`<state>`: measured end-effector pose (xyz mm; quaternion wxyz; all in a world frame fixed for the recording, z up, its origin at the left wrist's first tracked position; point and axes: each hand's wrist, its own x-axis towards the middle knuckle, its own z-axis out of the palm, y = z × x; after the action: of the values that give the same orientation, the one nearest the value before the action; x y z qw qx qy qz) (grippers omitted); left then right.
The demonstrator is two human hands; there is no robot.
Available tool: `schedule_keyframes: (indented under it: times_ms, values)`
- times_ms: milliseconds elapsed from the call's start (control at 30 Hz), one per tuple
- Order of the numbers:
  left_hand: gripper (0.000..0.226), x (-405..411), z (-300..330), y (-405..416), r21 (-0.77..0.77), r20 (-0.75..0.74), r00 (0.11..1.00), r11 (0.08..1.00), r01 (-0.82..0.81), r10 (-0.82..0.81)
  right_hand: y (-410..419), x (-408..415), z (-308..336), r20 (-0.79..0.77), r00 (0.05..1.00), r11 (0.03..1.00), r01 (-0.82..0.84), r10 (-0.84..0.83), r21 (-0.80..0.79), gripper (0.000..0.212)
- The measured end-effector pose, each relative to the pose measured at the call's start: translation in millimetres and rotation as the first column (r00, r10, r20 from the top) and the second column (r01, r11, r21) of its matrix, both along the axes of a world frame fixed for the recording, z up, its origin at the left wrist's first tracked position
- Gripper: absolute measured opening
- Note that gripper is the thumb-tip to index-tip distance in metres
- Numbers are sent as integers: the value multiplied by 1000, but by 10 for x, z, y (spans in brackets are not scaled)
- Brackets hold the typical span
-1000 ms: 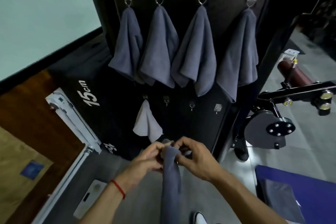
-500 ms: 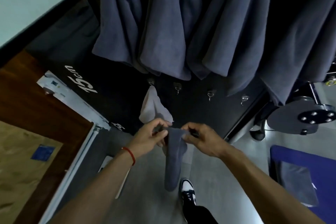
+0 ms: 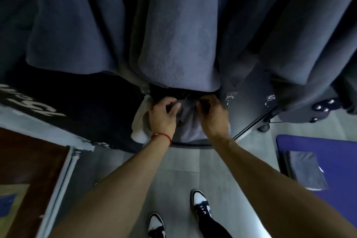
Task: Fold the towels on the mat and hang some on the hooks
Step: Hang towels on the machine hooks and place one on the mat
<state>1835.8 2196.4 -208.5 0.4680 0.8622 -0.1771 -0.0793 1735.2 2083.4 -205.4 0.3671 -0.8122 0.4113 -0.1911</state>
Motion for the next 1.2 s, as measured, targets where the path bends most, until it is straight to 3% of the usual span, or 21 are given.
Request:
schedule_keyframes:
  times_ms: [133,200,300,400,500,567,633,667,733,800,867,1000,1100,1200]
  values:
    - [12,113,-180,-164,-59,-33,993,992,-114,112,207,227,-127,-149,921,930,366,-359,24,34]
    - [13,141,-288,-214,-62,-55,986,985,-160,156,280,315,-242,-164,876,886,463,-454,14,35]
    - [12,132,-427,-269,-56,-27,992,990,-128,127,321,401,-463,-22,917,915,399,-398,67,19]
    - [7,156,-580,-268,-25,98,993,998,-57,59,341,419,-593,55,936,935,351,-348,-53,11]
    - [15,100,-670,-221,155,353,934,988,2,-57,348,432,-643,18,916,899,397,-401,-188,9]
    - [26,-9,-723,-177,273,425,895,962,19,-138,352,415,-671,30,926,888,370,-377,-272,10]
    - [33,-111,-810,-132,228,307,940,971,78,-147,340,355,-714,103,955,915,295,-277,-276,16]
    - [35,-156,-850,-104,164,149,978,979,120,-145,334,317,-735,136,965,942,252,-226,-220,16]
    - [46,-252,-875,-48,81,-74,970,968,239,-233,312,238,-773,177,973,985,164,-151,-58,13]
    - [58,-345,-861,4,-27,-137,944,954,298,-299,282,159,-821,150,983,993,98,-107,66,16]
    - [64,-393,-832,38,-38,-175,945,961,274,-277,272,84,-825,106,992,979,49,-70,197,23]
    - [63,-294,-770,90,36,-410,878,957,288,-249,287,-4,-763,109,994,865,-52,-3,500,26]
    - [51,-137,-743,96,117,-408,877,938,326,-254,280,-17,-832,71,996,835,-88,58,543,35]
    - [50,-15,-720,52,149,-294,904,919,365,-311,245,-29,-911,75,994,826,-110,82,552,43]
